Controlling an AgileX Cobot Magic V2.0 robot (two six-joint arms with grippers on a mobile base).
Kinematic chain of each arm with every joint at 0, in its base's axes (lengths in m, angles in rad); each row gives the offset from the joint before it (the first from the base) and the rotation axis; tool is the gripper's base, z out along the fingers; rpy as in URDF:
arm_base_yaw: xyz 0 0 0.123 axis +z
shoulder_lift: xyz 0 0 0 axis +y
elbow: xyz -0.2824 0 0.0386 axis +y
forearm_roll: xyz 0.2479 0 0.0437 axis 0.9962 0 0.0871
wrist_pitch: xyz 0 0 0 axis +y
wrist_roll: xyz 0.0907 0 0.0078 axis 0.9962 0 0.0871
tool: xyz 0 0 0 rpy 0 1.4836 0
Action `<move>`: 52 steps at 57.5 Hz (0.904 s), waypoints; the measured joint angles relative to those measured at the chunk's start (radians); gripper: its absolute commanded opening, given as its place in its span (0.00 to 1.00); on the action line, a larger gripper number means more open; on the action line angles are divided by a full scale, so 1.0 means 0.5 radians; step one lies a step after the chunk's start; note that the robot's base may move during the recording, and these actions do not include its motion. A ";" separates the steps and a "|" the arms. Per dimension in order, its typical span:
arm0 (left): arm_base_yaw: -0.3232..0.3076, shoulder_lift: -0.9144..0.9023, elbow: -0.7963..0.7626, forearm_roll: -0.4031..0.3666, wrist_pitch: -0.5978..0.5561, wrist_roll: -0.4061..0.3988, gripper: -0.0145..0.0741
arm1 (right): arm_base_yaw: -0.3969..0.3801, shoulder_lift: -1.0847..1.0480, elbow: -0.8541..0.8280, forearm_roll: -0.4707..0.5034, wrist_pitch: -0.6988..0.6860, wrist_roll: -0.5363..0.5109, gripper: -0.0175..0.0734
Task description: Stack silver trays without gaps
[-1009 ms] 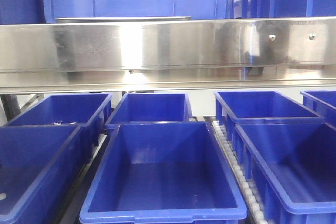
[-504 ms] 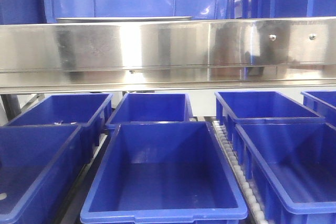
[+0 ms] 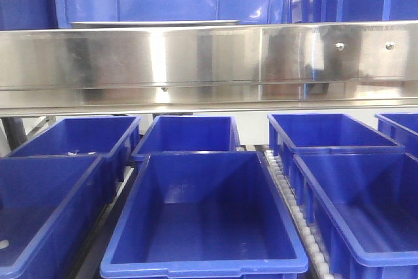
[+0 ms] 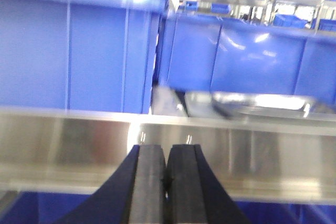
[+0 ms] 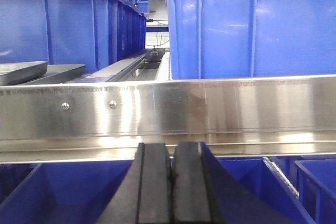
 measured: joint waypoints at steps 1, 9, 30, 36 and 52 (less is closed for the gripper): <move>0.000 -0.006 0.022 0.000 -0.011 0.000 0.15 | 0.000 0.000 0.000 0.000 0.000 0.000 0.11; 0.000 -0.064 0.106 0.041 0.055 0.004 0.15 | 0.000 0.000 0.000 0.000 0.000 0.000 0.11; 0.001 -0.071 0.116 0.162 0.193 0.009 0.15 | 0.000 0.000 0.000 0.000 0.004 0.000 0.11; 0.001 -0.071 0.116 0.162 0.193 0.009 0.15 | 0.000 0.000 0.000 0.000 0.004 0.000 0.11; 0.001 -0.071 0.116 0.162 0.197 0.009 0.15 | 0.000 0.000 0.000 0.000 0.004 -0.001 0.11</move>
